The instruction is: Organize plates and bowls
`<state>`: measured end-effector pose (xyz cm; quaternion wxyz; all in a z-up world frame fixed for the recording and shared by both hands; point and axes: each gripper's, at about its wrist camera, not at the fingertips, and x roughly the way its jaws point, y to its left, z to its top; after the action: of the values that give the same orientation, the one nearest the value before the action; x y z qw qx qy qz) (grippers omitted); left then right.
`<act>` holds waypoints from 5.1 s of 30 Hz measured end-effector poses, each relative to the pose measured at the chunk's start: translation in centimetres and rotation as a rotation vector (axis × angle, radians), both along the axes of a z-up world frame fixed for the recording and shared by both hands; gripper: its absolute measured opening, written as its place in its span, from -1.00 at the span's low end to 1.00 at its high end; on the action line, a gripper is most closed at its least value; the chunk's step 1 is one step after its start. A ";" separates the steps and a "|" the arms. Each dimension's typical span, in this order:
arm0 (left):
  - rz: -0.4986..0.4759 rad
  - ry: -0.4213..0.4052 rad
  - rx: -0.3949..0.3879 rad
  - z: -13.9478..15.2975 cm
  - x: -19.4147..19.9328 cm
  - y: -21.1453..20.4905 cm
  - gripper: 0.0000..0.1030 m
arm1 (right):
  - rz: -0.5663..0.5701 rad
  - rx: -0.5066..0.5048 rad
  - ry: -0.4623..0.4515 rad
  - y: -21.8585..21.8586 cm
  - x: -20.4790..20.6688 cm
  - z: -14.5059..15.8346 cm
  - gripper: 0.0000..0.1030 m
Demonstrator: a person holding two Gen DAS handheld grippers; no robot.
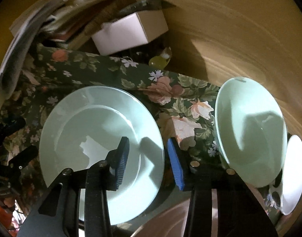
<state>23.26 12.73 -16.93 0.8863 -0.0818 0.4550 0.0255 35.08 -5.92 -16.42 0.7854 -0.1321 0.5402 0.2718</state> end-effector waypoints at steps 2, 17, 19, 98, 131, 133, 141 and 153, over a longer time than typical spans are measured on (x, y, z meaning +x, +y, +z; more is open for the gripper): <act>0.003 0.001 -0.007 -0.3 0.3 0.1 0.49 | 0.007 -0.020 0.011 0.3 0.3 -0.4 -0.28; 0.010 0.038 -0.059 -0.9 -2.0 2.1 0.28 | 0.082 -0.004 0.054 3.3 -2.0 -0.7 -0.29; 0.014 0.056 -0.062 -1.3 -2.5 2.4 0.20 | 0.093 0.009 0.058 3.7 -2.8 -0.6 -0.29; -0.169 -0.183 -0.003 7.1 -14.3 -7.9 0.01 | -0.096 0.309 -0.225 -9.0 -19.5 6.7 -0.30; -0.191 -0.061 -0.032 2.0 -14.8 -10.7 0.01 | -0.182 0.342 -0.118 -12.7 -22.4 1.6 -0.30; -0.199 -0.057 -0.031 1.8 -14.7 -11.0 0.01 | -0.193 0.341 -0.114 -13.0 -22.4 1.3 -0.30; -0.208 -0.026 -0.031 0.7 -14.2 -11.7 0.01 | -0.229 0.349 -0.088 -13.8 -22.3 0.7 -0.30; -0.209 -0.008 -0.008 0.5 -13.8 -12.2 0.04 | -0.222 0.330 -0.107 -13.8 -22.6 0.9 -0.31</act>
<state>9.44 0.49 -16.45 0.8857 -0.0374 0.4575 -0.0693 12.50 -19.75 -15.48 0.8491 0.0444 0.4571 0.2609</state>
